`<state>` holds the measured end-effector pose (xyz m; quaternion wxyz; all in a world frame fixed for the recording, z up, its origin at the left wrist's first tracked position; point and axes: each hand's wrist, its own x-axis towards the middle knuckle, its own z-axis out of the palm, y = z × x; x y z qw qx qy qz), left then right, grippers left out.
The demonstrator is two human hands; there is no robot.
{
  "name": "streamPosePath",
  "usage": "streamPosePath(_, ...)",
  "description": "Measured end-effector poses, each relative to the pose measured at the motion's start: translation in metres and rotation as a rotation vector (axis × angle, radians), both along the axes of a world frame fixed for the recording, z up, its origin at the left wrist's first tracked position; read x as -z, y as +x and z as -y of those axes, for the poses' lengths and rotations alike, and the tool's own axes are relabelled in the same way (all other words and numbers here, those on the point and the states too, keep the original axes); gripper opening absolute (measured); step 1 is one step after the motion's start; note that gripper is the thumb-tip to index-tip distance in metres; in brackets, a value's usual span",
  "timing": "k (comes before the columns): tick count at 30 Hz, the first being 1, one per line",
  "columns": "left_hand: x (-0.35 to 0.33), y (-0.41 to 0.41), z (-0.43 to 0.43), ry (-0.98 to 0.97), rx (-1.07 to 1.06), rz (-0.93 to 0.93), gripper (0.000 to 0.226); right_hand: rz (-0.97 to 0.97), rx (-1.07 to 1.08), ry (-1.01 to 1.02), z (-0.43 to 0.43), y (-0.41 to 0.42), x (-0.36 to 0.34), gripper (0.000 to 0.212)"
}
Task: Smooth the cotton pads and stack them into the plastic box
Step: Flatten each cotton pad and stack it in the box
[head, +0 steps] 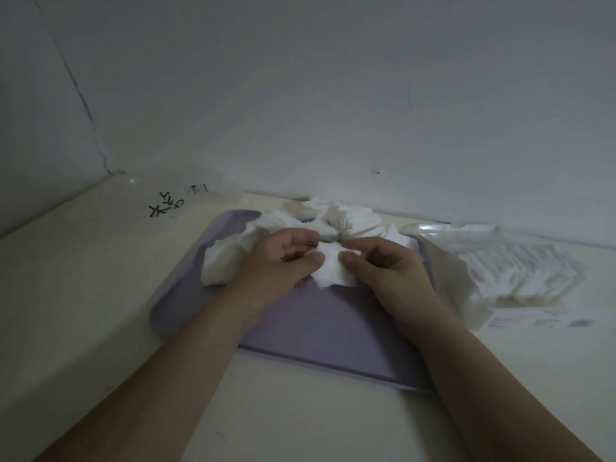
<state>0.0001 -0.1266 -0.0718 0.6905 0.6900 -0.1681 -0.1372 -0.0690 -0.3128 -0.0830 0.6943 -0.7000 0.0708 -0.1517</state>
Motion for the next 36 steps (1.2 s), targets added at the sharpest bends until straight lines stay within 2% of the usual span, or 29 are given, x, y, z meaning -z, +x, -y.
streamPosePath(4, 0.001, -0.005, 0.0, -0.069, 0.022, -0.013, 0.028, -0.012, -0.059, 0.092, -0.002, -0.004, -0.005, 0.023)
streamPosePath(7, 0.001, -0.001, -0.002, -0.114, -0.013, -0.049, 0.023, -0.012, 0.006, 0.082, -0.003, -0.003, -0.006, 0.025)
streamPosePath(14, 0.006, 0.0, 0.002, -0.168, -0.12, -0.073, 0.021, 0.017, 0.04, 0.179, -0.003, -0.006, -0.008, 0.013)
streamPosePath(16, 0.004, 0.002, 0.001, -0.21, -0.211, -0.075, 0.025, 0.009, 0.085, 0.181, -0.002, -0.005, -0.008, 0.011)
streamPosePath(18, -0.002, 0.003, -0.003, -0.252, -0.263, -0.062, 0.027, 0.014, 0.146, 0.158, 0.0, -0.005, -0.007, 0.019)
streamPosePath(20, -0.006, 0.003, -0.008, -0.28, -0.216, -0.055, 0.028, 0.022, 0.155, 0.102, 0.0, -0.004, -0.005, 0.021)
streamPosePath(23, -0.004, -0.002, -0.007, -0.248, -0.023, -0.043, 0.03, 0.015, 0.078, 0.024, -0.003, -0.006, -0.006, 0.008)
streamPosePath(25, 0.0, -0.006, -0.003, -0.177, 0.032, 0.01, 0.031, 0.015, 0.022, 0.014, -0.005, -0.007, -0.007, 0.007)
streamPosePath(29, 0.001, -0.009, 0.0, -0.097, -0.015, 0.098, 0.03, 0.031, -0.047, 0.045, -0.006, -0.009, -0.009, 0.02)
streamPosePath(36, 0.002, -0.011, -0.001, -0.074, -0.051, 0.099, 0.023, 0.032, -0.066, 0.019, -0.004, -0.01, -0.009, 0.013)
